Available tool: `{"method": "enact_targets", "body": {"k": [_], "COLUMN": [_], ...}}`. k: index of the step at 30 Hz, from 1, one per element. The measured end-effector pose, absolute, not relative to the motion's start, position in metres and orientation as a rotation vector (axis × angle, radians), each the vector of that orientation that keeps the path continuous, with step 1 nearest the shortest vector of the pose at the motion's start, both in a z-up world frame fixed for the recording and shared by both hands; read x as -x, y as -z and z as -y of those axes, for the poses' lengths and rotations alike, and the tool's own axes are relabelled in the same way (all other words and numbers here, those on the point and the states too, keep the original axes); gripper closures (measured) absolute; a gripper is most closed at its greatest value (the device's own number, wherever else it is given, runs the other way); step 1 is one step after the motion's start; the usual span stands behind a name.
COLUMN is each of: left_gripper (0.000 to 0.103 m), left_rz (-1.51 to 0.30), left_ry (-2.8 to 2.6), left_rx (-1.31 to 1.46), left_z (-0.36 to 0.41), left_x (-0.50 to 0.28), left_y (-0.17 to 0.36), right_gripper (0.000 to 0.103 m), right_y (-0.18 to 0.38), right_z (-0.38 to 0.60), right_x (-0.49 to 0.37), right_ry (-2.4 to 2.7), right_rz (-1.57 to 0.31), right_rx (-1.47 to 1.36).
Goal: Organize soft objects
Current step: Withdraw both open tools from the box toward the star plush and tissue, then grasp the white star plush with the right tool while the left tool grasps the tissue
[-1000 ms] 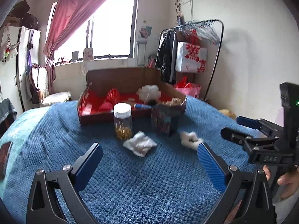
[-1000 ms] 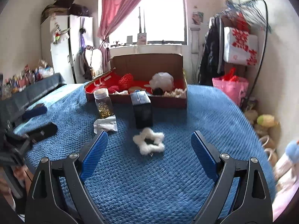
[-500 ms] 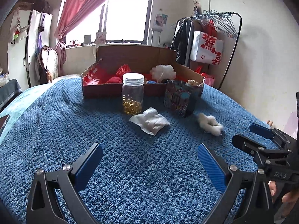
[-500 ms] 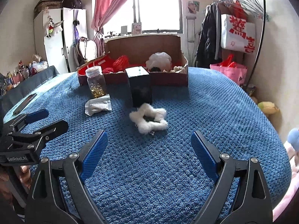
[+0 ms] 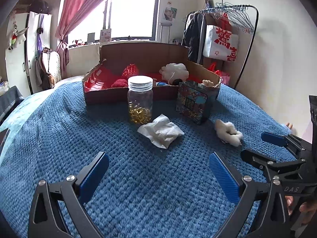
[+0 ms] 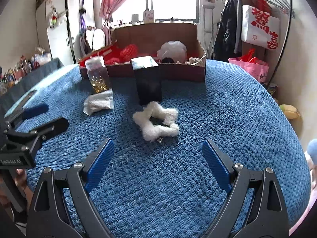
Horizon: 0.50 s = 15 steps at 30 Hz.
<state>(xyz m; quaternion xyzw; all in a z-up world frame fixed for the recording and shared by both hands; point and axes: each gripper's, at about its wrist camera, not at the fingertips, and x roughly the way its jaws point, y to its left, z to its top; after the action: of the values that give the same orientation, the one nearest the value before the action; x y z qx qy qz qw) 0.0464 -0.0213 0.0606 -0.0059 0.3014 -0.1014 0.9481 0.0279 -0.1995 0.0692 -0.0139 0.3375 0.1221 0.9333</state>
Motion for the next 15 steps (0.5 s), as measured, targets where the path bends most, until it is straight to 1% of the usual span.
{"method": "enact_targets", "body": {"k": [11, 13, 15], "left_gripper": [0.000, 0.002, 0.008], "left_rz": [-0.749, -0.773, -0.803], "left_ry": [0.268, 0.277, 0.292], "left_rx": [-0.025, -0.059, -0.076], "left_z": [0.030, 0.035, 0.039], "left_x": [-0.098, -0.108, -0.118], "left_y": [-0.061, -0.059, -0.056], "right_gripper": [0.012, 0.012, 0.012], "right_y": [-0.065, -0.065, -0.064], "right_z": [0.202, 0.201, 0.200], "right_x": [-0.081, -0.090, -0.097], "right_ry": [-0.334, -0.348, -0.346], "right_rz": [-0.846, -0.867, -0.875], "right_rx": [0.029, 0.036, 0.056]}}
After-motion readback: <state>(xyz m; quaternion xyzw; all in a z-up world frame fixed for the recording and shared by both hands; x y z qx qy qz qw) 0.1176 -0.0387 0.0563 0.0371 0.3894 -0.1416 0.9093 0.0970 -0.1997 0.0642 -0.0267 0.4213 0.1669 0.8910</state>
